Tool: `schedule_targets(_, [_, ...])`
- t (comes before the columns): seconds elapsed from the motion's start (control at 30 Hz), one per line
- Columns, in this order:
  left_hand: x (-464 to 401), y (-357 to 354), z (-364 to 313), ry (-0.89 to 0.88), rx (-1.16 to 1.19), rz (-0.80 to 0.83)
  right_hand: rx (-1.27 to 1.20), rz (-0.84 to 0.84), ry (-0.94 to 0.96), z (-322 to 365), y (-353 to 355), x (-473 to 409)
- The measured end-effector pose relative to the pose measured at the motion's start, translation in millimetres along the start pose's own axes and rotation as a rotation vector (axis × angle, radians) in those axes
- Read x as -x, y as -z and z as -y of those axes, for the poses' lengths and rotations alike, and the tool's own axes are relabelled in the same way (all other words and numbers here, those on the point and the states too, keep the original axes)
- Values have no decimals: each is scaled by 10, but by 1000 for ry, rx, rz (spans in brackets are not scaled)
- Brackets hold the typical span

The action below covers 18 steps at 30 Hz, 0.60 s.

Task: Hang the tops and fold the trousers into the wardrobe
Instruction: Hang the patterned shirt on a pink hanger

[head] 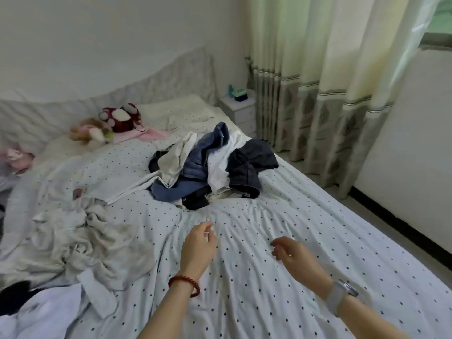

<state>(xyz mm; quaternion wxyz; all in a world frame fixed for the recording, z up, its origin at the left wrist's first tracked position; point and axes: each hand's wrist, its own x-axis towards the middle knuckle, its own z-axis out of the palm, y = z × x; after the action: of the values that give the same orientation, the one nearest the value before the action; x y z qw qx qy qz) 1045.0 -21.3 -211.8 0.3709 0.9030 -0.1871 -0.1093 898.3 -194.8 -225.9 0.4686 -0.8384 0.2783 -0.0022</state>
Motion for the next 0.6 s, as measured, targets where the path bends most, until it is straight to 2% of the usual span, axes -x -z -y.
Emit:
schedule_targets(0.17, [-965,139,-14,13,-33,-47,32,23,8,293,-61,-943])
schedule_targets(0.33, [-1655,137,153,53,-41,-122,117,139,65,564,-339,-1897])
schedule_targets(0.5, [-2062,387,700,110,-133,-213,91,253,147,947,-975,-2626])
schedule_targets(0.6, [-2262,702,1228,194,-303,-237,67,321,179,1230,-1478,-2915])
